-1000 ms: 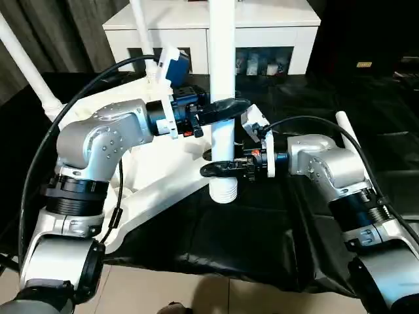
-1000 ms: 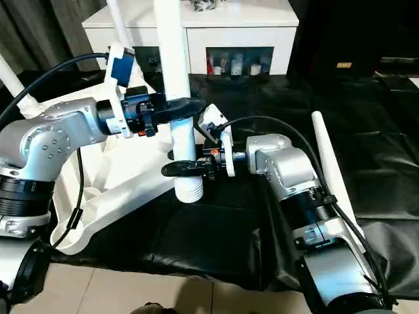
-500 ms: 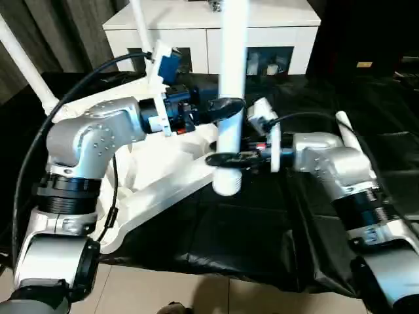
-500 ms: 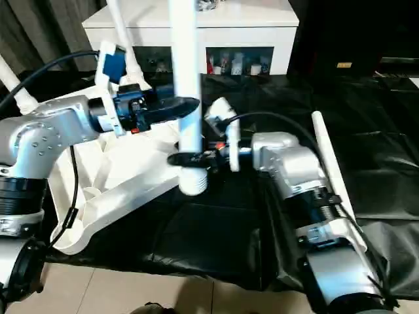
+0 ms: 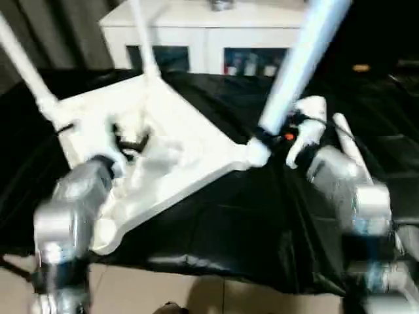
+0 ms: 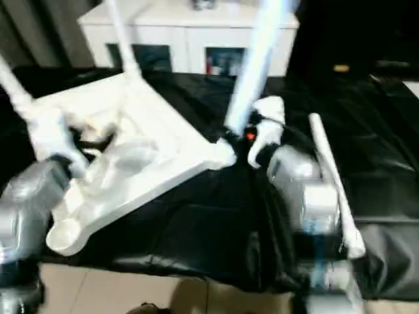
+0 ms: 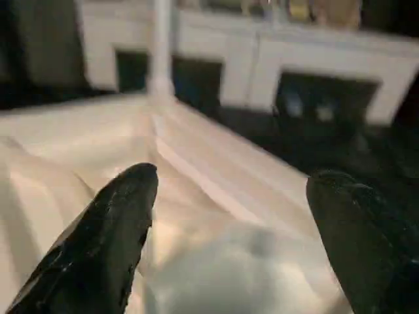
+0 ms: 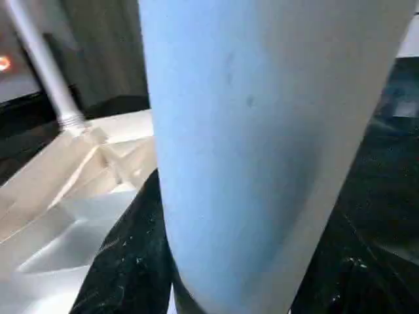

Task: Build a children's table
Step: Insert table leg to table base

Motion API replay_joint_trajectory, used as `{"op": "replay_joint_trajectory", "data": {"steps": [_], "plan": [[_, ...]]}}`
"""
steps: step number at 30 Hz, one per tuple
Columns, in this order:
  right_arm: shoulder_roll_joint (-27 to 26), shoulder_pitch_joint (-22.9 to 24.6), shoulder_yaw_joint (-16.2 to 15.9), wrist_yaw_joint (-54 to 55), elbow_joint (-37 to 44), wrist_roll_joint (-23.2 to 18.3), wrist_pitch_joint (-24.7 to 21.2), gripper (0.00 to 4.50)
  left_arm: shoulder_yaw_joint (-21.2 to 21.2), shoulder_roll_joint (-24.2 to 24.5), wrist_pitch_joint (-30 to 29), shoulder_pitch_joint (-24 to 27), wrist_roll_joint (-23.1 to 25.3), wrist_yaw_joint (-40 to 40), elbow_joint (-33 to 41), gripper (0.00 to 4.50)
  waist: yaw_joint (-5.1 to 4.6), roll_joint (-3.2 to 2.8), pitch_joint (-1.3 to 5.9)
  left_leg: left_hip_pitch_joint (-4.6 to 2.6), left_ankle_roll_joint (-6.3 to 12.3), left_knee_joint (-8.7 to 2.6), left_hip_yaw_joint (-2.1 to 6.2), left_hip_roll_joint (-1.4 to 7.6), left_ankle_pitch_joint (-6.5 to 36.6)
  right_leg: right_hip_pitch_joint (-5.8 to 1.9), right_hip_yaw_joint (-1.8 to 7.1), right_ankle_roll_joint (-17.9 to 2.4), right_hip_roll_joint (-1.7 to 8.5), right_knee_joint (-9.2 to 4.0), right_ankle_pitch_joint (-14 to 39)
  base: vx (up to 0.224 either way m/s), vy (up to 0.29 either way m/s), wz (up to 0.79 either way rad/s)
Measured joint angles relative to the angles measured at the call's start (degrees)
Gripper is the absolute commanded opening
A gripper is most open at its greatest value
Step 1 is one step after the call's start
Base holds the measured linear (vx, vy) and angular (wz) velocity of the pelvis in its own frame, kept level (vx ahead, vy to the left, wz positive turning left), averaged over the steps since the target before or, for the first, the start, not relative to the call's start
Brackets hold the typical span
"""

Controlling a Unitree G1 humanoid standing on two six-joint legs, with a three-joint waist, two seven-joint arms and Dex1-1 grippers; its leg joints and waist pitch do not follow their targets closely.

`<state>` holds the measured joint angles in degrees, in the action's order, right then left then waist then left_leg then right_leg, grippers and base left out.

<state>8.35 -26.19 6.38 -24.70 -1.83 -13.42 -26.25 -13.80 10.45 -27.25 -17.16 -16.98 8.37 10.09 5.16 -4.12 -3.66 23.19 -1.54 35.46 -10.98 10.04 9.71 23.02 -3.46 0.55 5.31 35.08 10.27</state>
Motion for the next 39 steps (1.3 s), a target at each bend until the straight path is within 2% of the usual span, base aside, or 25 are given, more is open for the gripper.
{"op": "replay_joint_trajectory", "data": {"steps": [2, 4, 5, 7, 9, 11, 14, 15, 17, 18, 19, 22, 26, 27, 28, 29, 31, 33, 36, 37, 38, 39], "plan": [[-0.35, 3.65, -0.12, 2.94, 4.33, 2.58, 1.02, 1.85, -0.55, -5.63, 3.57, 2.84, -0.42, -2.08, 2.94, 4.09, -0.01, 0.04, 0.01, 0.0, 0.04, -0.05, -0.09, -0.05, 0.03, -0.08, 0.18, 0.04, 0.0, -0.08, 0.02, 0.0, 0.0, 0.0], [-0.66, 6.1, -0.2, 4.73, 7.8, 3.33, 0.98, 1.85, -0.61, -9.67, 4.11, 4.04, -1.13, -4.51, 3.75, 4.09, -0.23, 0.14, -0.01, -0.01, 0.04, -0.07, -0.17, -0.05, 0.02, -0.06, 0.29, 0.31, -0.02, -0.07, 0.18, 0.0, 0.0, 0.0], [-0.71, 6.53, -0.33, 5.48, 8.75, 4.05, 0.98, 1.85, -0.35, -9.91, 4.48, 4.05, -0.8, -5.62, 3.79, 4.09, -0.39, 0.14, 0.0, 0.0, 0.04, -0.1, -0.17, -0.04, 0.02, -0.01, 0.3, 0.59, -0.03, -0.09, 0.16, 0.0, 0.0, 0.0], [0.0, 9.62, -1.16, 8.42, 13.06, 7.13, 0.97, 1.85, 1.28, -9.56, 7.52, 4.87, 5.12, -11.37, 4.88, 4.09, -0.91, 0.19, 0.05, -0.11, 0.02, -0.25, -0.16, -0.04, 0.02, -0.02, 0.35, 1.01, -0.06, -0.12, 0.11, 0.0, 0.0, 0.0], [-0.05, 11.04, -1.15, 10.5, 14.8, 8.0, -0.7, 1.85, 1.39, -9.01, 7.83, 6.03, 7.92, -13.62, 5.56, 4.09, -1.74, 0.16, 0.08, -0.16, 0.01, -0.37, -0.15, -0.05, 0.01, 0.0, 0.36, 1.17, -0.07, -0.12, 0.1, 0.0, 0.0, 0.0], [0.3, 14.21, -0.56, 11.93, 19.1, 8.3, -5.05, 1.85, 2.24, -8.63, 6.94, 10.6, 7.12, -11.35, 7.89, 4.09, -2.27, 0.12, 0.19, -0.21, 0.0, -0.53, -0.16, -0.08, 0.0, 0.01, 0.38, 1.2, -0.07, -0.2, 0.11, 0.0, 0.0, 0.0], [1.27, 17.56, -0.07, 11.81, 21.38, 8.37, -7.45, 1.85, 2.88, -9.1, 6.63, 16.12, 5.59, -7.83, 8.79, 4.09, -2.67, 0.44, 0.21, -0.08, 0.0, -0.56, -0.14, -0.08, 0.0, 0.17, 0.42, 1.27, -0.12, -0.19, 0.15, 0.0, 0.0, 0.0], [2.15, 18.11, -0.69, 11.52, 21.67, 8.92, -7.44, 1.85, 3.02, -9.15, 7.2, 17.91, 5.48, -7.36, 10.04, 4.09, -2.99, 0.9, 0.29, -0.08, 0.0, -0.67, -0.21, -0.13, 0.0, 0.24, 0.54, 1.29, -0.11, -0.2, 0.14, 0.0, 0.0, 0.0], [3.88, 19.54, -2.27, 10.19, 21.91, 9.47, -7.48, 1.85, 3.49, -9.3, 8.72, 20.92, 6.07, -7.6, 12.11, 4.09, -3.01, 1.92, 0.61, -0.22, -0.02, -0.8, -0.13, -0.14, 0.01, 0.22, 0.55, 1.31, -0.17, -0.21, 0.15, 0.0, 0.0, 0.0], [3.73, 19.39, -2.85, 9.58, 21.64, 9.41, -7.36, 1.85, 3.55, -9.3, 9.3, 21.71, 6.85, -8.25, 12.22, 4.09, -3.07, 2.16, 0.66, -0.23, -0.02, -0.82, -0.12, -0.13, 0.01, 0.22, 0.55, 1.31, -0.19, -0.25, 0.15, 0.0, 0.0, 0.0], [2.83, 18.64, -3.85, 9.26, 20.32, 9.36, -6.63, 1.85, 3.63, -9.28, 9.66, 22.31, 8.33, -9.44, 12.1, 4.09, -3.19, 2.16, 0.68, -0.25, -0.02, -0.8, -0.09, -0.13, 0.01, 0.21, 0.55, 1.31, -0.2, -0.34, 0.15, 0.0, 0.0, 0.0], [0.0, 15.9, -6.37, 9.61, 13.44, 9.51, -2.54, 1.85, 4.35, -9.99, 10.54, 22.1, 10.49, -11.41, 11.95, 4.09, -3.38, 1.82, 0.73, -0.25, -0.02, -0.87, -0.03, -0.16, 0.01, 0.1, 0.47, 1.31, -0.19, -0.94, 0.15, 0.0, 0.0, 0.0], [-0.87, 13.18, -6.35, 9.21, 9.54, 8.3, -2.45, 1.85, 7.09, -10.65, 11.38, 21.99, 12.43, -11.74, 11.4, 4.09, -2.82, 1.96, 0.7, -0.21, -0.01, -0.87, -0.16, -0.33, 0.01, -0.08, 0.81, 1.31, -0.17, -1.25, 0.14, 0.0, 0.0, 0.0], [-0.71, 12.58, -5.82, 9.16, 9.56, 7.97, -2.45, 1.85, 7.18, -11.01, 11.37, 21.65, 12.52, -11.99, 11.35, 4.09, -2.79, 2.2, 0.65, -0.21, -0.01, -0.87, -0.21, -0.4, 0.01, -0.08, 0.95, 1.33, -0.15, -1.23, 0.12, 0.0, 0.0, 0.0], [-0.11, 11.94, -4.9, 9.01, 9.59, 7.25, -2.48, 1.85, 7.41, -11.11, 11.38, 20.72, 12.83, -12.43, 11.28, 4.09, -2.63, 2.71, 0.7, -0.22, 0.0, -0.88, -0.25, -0.42, 0.01, -0.09, 1.01, 1.35, -0.13, -1.2, 0.1, 0.0, 0.0, 0.0], [-0.14, 11.44, -3.77, 9.22, 9.61, 6.69, -2.7, 1.85, 7.4, -10.89, 11.72, 19.68, 12.95, -12.44, 10.96, 4.09, -2.65, 3.58, 0.67, -0.26, 0.0, -0.9, -0.35, -0.43, 0.01, -0.04, 1.08, 1.4, -0.12, -1.1, 0.05, 0.0, 0.0, 0.0], [-0.57, 10.26, -1.9, 9.96, 9.62, 6.15, -3.05, 1.85, 7.17, -10.25, 13.42, 18.02, 13.18, -12.44, 9.78, 4.09, -2.78, 4.91, 0.93, -0.27, 0.0, -0.9, -0.33, -0.22, 0.01, 0.01, 0.99, 1.46, -0.27, -1.04, -0.02, 0.0, 0.0, 0.0], [-0.55, 9.92, -1.85, 9.99, 9.62, 6.16, -2.76, 1.85, 6.8, -10.1, 13.96, 17.34, 13.51, -12.55, 7.9, 4.09, -3.26, 5.32, 1.21, -0.33, -0.01, -0.89, -0.29, -0.24, 0.01, -0.01, 0.99, 1.48, -0.27, -1.11, -0.03, 0.0, 0.0, 0.0], [-0.77, 10.58, -2.51, 9.88, 9.85, 6.19, -2.94, 1.85, 6.86, -10.16, 13.95, 17.21, 13.89, -12.61, 6.89, 4.09, -3.73, 5.26, 1.19, -0.35, -0.05, -0.83, -0.16, -0.19, -0.01, -0.07, 1.12, 1.51, -0.47, -1.26, -0.24, 0.0, 0.0, 0.0], [-0.99, 11.0, -2.87, 9.88, 10.27, 6.16, -3.26, 1.85, 6.87, -10.14, 13.95, 17.17, 13.98, -12.61, 6.98, 4.09, -4.2, 5.1, 1.13, -0.37, -0.16, -0.81, 0.37, 0.0, -0.08, -0.4, 1.07, 1.28, -0.98, -1.67, -0.65, 0.0, 0.0, 0.0], [-1.07, 10.99, -3.37, 9.88, 10.45, 6.11, -3.44, 1.85, 6.9, -10.09, 13.93, 17.15, 14.12, -12.61, 7.01, 4.09, -4.72, 4.95, 1.06, -0.39, -0.35, -0.88, 1.01, 0.23, -0.19, -0.65, 0.6, 0.85, -1.25, -1.88, -0.88, 0.0, 0.0, 0.0], [-1.16, 10.99, -3.81, 9.87, 10.69, 5.98, -3.51, 1.85, 6.96, -10.01, 13.89, 17.12, 14.31, -12.61, 7.01, 4.09, -5.02, 4.76, 0.96, -0.46, -0.66, -0.92, 1.19, 0.9, -0.38, -0.76, -0.16, 0.09, -1.49, -1.79, -1.02, 0.016, -0.104, 0.11]]}}
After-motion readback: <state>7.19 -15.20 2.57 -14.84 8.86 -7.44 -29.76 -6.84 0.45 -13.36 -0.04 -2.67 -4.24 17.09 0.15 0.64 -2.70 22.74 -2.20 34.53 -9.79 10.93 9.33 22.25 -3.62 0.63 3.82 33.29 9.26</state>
